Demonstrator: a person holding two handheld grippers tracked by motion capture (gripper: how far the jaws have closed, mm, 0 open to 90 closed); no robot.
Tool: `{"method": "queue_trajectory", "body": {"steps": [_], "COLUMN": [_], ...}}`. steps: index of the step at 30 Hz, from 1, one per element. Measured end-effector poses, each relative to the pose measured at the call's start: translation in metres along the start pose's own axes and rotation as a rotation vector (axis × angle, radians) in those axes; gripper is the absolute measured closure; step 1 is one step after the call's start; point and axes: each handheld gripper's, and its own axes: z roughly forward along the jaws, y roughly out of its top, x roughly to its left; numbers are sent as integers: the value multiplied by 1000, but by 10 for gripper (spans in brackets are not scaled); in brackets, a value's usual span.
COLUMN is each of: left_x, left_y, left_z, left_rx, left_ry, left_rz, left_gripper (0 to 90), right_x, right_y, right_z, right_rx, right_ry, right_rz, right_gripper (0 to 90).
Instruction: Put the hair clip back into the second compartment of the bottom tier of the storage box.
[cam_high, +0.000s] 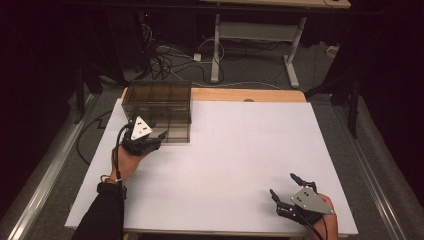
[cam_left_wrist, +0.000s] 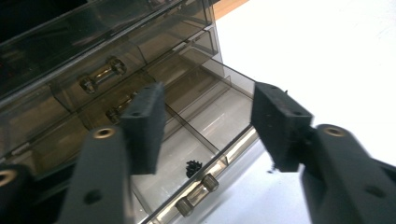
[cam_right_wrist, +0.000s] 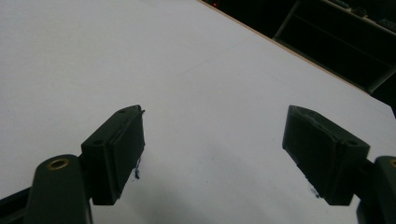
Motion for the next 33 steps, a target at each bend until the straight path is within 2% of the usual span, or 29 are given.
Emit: {"method": "queue_trajectory", "body": {"steps": [3, 4, 5, 7, 9, 10, 15, 17, 23, 33], "left_x": [1, 1, 1, 0, -1, -1, -4, -6, -11, -24], "left_y": [-2, -2, -3, -4, -4, -4, -3, -2, 1, 3], "left_z": [1, 1, 2, 2, 2, 2, 1, -1, -3, -5], "left_rx": [8, 2, -3, 1, -3, -6, -7, -25, -45, -58], "left_ry": [0, 8, 13, 10, -13, -14, -36, -57, -61, -97], "left_rz": [-16, -18, -23, -18, -31, -36, -37, -39, -27, -13], "left_gripper": [296, 296, 207, 194, 190, 149, 146, 146, 149, 151], "right_x": [-1, -1, -1, -2, -1, -1, 0, 0, 0, 1], "right_y": [1, 1, 0, 0, 0, 1, 1, 1, 1, 1], "right_z": [-1, -1, -1, -1, -1, -1, -1, -1, -1, 0], "right_rx": [-4, -4, -6, -5, -5, -4, -3, -2, -2, -2], "right_ry": [-1, -1, -3, -4, -5, -3, -1, -1, -4, -1], "right_rz": [3, 3, 4, 5, 5, 3, 2, 1, 4, -1], "right_gripper": [212, 212, 211, 211, 212, 212, 211, 212, 211, 212]}}
